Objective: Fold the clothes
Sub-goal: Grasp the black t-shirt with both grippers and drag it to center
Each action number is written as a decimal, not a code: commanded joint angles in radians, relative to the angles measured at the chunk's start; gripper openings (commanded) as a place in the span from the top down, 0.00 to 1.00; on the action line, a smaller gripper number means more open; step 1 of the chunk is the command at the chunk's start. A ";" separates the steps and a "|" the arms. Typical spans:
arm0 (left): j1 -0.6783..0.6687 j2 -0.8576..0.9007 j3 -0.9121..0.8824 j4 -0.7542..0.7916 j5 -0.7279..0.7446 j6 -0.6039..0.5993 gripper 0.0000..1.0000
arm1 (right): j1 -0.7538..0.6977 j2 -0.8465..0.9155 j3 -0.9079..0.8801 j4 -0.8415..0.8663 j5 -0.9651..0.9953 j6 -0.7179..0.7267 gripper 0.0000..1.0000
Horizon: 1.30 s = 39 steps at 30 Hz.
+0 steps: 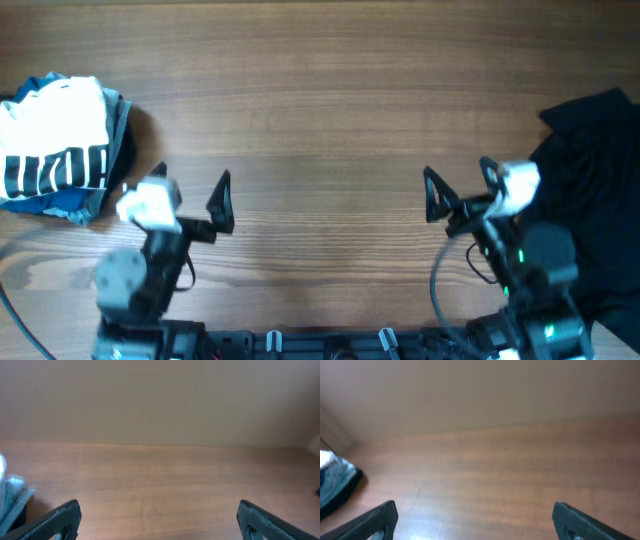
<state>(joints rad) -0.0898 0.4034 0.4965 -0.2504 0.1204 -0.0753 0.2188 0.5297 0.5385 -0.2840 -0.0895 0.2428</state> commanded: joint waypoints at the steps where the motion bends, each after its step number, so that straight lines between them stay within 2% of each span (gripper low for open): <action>1: 0.002 0.274 0.277 -0.149 0.048 -0.012 0.00 | -0.005 0.274 0.257 -0.164 -0.023 0.019 0.00; 5: 0.002 0.564 0.612 -0.419 0.152 -0.012 0.00 | -0.017 0.600 0.573 -0.393 0.029 0.006 0.00; 8: 0.002 0.667 0.719 -0.489 0.170 -0.011 0.00 | -0.025 0.729 0.660 -0.408 0.052 -0.035 0.00; 10: 0.002 0.697 0.727 -0.488 0.173 -0.012 0.00 | -0.053 0.775 0.665 -0.417 0.054 -0.001 0.00; 12: 0.002 0.711 0.727 -0.503 0.198 -0.012 0.00 | -0.118 0.825 0.665 -0.463 0.055 0.092 0.00; 16: 0.002 0.713 0.727 -0.533 0.200 -0.012 0.00 | -0.349 0.938 0.665 -0.569 0.055 0.179 0.01; 18: 0.002 0.710 0.727 -0.534 0.205 -0.012 0.00 | -0.469 0.999 0.664 -0.592 0.054 0.178 0.04; 20: 0.002 0.709 0.727 -0.533 0.205 -0.012 0.00 | -0.572 1.076 0.664 -0.593 0.041 0.185 0.13; 25: 0.002 0.710 0.727 -0.528 0.204 -0.012 0.00 | -0.660 1.227 0.664 -0.539 0.045 0.195 0.14; 30: 0.002 0.710 0.727 -0.529 0.205 -0.012 0.00 | -0.661 1.371 0.664 -0.462 0.100 0.202 0.22; 32: 0.002 0.710 0.727 -0.529 0.205 -0.012 0.00 | -0.661 1.423 0.664 -0.430 0.087 0.204 0.34; 34: 0.002 0.710 0.727 -0.529 0.205 -0.012 0.00 | -0.661 1.453 0.664 -0.418 0.074 0.204 0.54; 36: 0.002 0.710 0.727 -0.530 0.205 -0.012 0.00 | -0.655 1.460 0.664 -0.394 -0.013 0.148 0.92; 37: 0.002 0.710 0.727 -0.529 0.205 -0.012 0.00 | -0.647 1.446 0.664 -0.376 -0.085 0.102 0.96; 39: 0.002 0.710 0.727 -0.533 0.204 -0.011 0.00 | -0.613 1.396 0.665 -0.341 -0.234 0.016 0.96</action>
<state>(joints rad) -0.0898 1.1183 1.2064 -0.7815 0.3061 -0.0814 -0.4438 1.9339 1.2018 -0.6632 -0.0746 0.3908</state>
